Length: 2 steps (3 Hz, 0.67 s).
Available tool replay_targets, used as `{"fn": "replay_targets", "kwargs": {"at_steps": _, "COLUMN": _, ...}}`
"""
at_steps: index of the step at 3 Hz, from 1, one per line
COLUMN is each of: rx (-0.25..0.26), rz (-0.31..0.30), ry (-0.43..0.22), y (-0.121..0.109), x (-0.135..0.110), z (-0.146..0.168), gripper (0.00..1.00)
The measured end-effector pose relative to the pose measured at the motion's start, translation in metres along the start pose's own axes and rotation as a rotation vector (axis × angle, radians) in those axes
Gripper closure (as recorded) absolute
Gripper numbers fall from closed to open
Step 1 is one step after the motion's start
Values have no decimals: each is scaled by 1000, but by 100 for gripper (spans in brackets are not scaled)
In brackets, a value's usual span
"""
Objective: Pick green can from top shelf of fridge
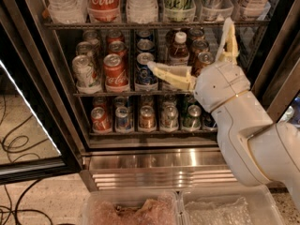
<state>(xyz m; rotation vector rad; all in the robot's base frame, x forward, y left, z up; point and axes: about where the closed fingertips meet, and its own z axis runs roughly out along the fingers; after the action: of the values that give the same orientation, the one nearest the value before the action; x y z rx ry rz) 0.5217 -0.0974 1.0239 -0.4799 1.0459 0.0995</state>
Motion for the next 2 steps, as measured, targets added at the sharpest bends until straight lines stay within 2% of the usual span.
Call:
{"fn": "replay_targets", "kwargs": {"at_steps": 1, "rx": 32, "rz": 37, "ry": -11, "y": -1, "x": -4, "z": 17, "gripper": 0}}
{"fn": "replay_targets", "kwargs": {"at_steps": 2, "rx": 38, "rz": 31, "ry": -31, "y": -1, "x": -9, "z": 41, "gripper": 0}}
